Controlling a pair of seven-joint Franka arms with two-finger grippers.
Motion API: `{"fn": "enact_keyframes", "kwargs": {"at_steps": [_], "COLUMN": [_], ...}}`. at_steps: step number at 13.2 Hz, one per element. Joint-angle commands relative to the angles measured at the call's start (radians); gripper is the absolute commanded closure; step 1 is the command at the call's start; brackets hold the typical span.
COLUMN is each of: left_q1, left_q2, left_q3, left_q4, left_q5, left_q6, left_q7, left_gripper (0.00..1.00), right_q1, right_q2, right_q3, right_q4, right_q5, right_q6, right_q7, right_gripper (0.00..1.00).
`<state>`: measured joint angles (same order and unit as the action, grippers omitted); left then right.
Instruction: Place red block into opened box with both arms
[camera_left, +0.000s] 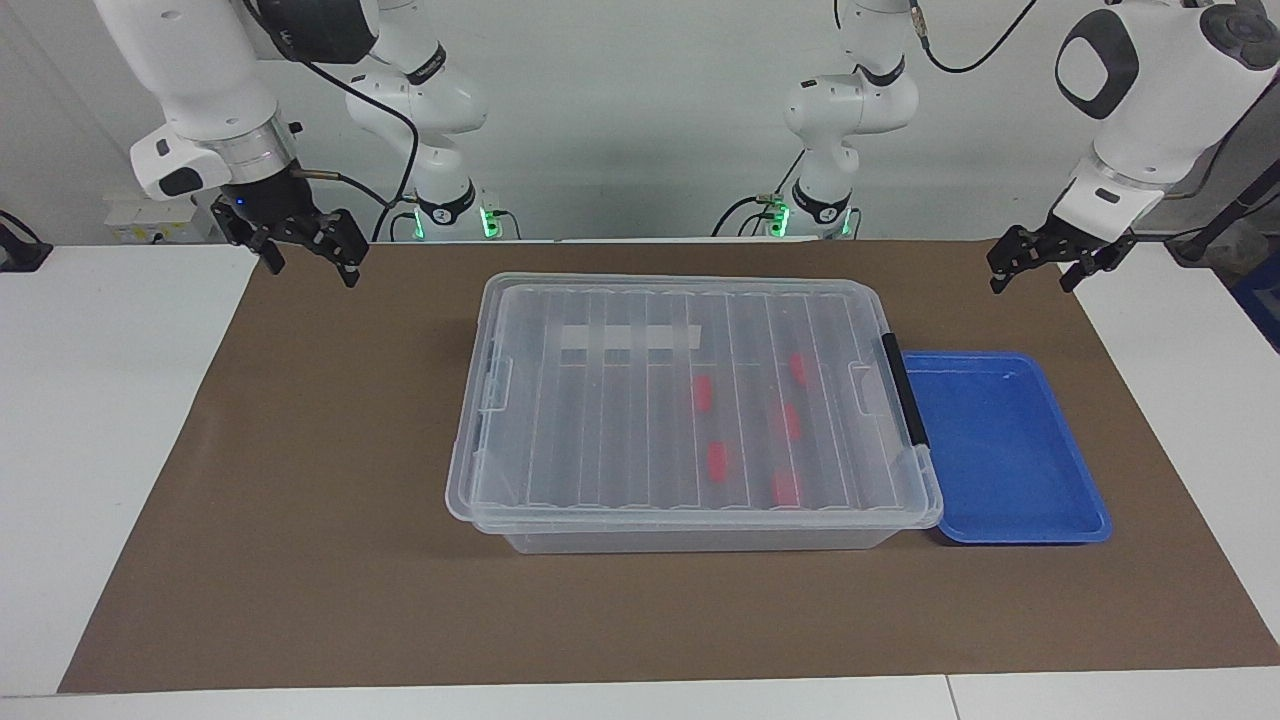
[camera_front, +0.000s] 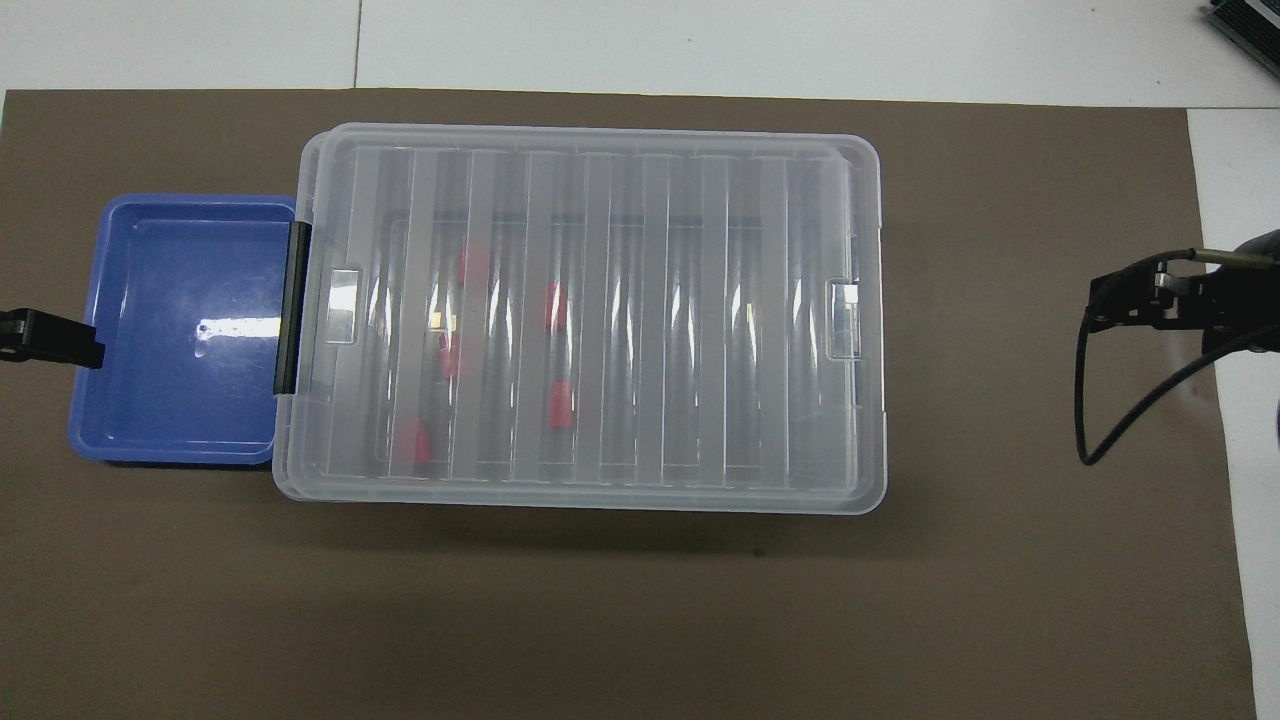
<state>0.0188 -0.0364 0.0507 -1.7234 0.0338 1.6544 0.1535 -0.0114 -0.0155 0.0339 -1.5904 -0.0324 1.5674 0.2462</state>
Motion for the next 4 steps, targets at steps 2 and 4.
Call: {"fn": "enact_keyframes", "kwargs": {"at_steps": [2, 4], "left_q1": [0.001, 0.001], "left_q2": [-0.03, -0.03], "left_q3": [0.001, 0.001], "left_q4": [-0.035, -0.035], "left_q5": [0.006, 0.006], "left_q6": [0.018, 0.018], "left_q7": [0.001, 0.001], "left_gripper": [0.0, 0.0], "right_q1": [-0.005, -0.005], "right_q2": [-0.014, -0.018], "right_q3": [0.004, 0.006], "right_q4": [-0.013, -0.022], "right_q5": [0.016, 0.016], "right_q6": [-0.009, -0.009], "right_q7": [-0.016, -0.021], "right_gripper": [0.0, 0.0]}}
